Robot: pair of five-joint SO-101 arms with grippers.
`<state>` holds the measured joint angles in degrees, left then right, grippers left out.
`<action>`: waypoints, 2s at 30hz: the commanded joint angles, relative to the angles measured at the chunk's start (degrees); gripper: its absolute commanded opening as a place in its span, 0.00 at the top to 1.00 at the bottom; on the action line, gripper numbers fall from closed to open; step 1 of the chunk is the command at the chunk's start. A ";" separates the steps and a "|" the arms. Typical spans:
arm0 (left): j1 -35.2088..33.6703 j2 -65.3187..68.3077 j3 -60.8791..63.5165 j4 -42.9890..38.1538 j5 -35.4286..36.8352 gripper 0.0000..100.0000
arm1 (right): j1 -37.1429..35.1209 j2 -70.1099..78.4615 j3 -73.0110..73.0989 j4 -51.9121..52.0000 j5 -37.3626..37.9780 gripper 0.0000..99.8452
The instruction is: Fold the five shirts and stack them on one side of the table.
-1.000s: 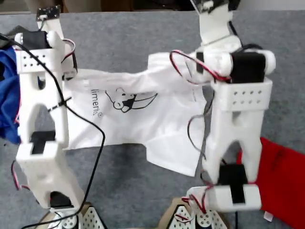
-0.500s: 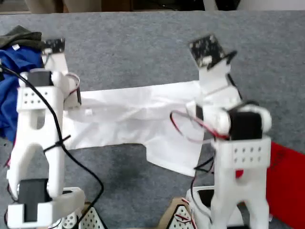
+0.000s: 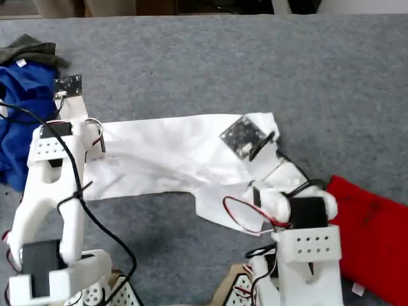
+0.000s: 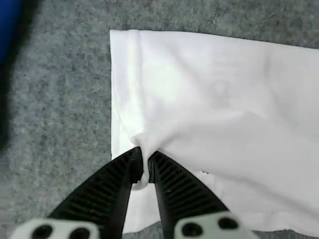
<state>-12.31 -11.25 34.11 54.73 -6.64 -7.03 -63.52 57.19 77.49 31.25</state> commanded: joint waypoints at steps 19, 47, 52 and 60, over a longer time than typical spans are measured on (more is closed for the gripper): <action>0.00 21.85 -55.74 14.42 -0.53 0.98 | 5.58 -8.31 7.78 -7.47 6.77 1.00; -2.81 7.16 2.73 1.76 -9.76 0.98 | 9.19 -8.84 8.40 0.09 17.05 1.00; -5.10 6.90 4.57 1.67 -12.40 0.98 | 11.30 -8.84 8.40 2.81 23.74 1.00; -6.86 7.25 5.19 1.58 -15.21 0.98 | 11.21 -8.92 8.40 7.30 29.63 1.00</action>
<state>-18.55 -2.81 38.59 57.01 -19.65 3.16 -71.52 65.45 83.47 58.95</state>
